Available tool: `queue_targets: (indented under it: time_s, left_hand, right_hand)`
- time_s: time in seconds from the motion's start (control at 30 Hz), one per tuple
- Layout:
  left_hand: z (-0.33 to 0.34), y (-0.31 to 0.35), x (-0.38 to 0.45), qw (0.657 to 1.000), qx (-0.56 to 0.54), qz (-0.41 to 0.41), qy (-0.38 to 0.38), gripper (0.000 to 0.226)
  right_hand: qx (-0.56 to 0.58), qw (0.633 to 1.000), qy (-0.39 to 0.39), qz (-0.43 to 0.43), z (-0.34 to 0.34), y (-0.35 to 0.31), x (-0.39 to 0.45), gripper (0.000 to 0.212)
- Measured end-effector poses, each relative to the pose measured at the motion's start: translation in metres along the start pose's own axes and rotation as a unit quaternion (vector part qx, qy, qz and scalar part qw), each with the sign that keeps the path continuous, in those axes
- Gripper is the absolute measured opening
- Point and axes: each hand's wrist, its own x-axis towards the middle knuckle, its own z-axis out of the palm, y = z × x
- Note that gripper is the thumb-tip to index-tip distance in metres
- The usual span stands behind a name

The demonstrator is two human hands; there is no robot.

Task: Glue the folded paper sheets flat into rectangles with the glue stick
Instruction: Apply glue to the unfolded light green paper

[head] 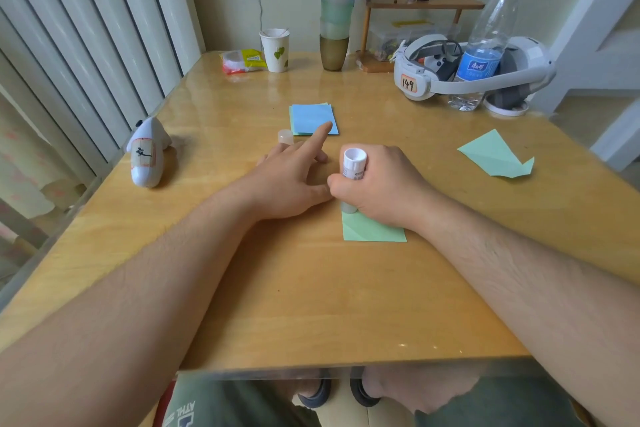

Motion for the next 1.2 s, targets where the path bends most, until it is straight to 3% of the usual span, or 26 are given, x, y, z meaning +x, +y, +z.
queue_targets:
  time_s: [0.33, 0.77, 0.9, 1.03, 1.2]
  left_hand:
    - [-0.004, 0.006, -0.005, 0.999, 0.008, -0.004, -0.031, 0.113]
    - [-0.008, 0.008, -0.008, 0.999, 0.016, 0.000, -0.046, 0.118]
    - [-0.007, 0.008, -0.008, 0.999, 0.015, -0.001, -0.040, 0.117]
    - [-0.008, 0.009, -0.009, 0.999, 0.012, -0.003, -0.039, 0.114]
    - [-0.009, 0.009, -0.009, 0.999, -0.006, -0.012, -0.049, 0.109]
  right_hand:
    - [0.013, 1.000, -0.011, -0.024, -0.002, -0.002, -0.019, 0.034]
    - [0.072, 0.996, -0.043, -0.003, -0.003, 0.000, -0.030, 0.038]
    - [0.141, 0.989, 0.020, 0.025, -0.009, 0.001, -0.025, 0.033]
    - [0.069, 0.996, 0.051, 0.011, -0.012, 0.000, -0.019, 0.034]
    - [0.003, 0.999, 0.021, -0.031, -0.003, -0.004, -0.019, 0.035]
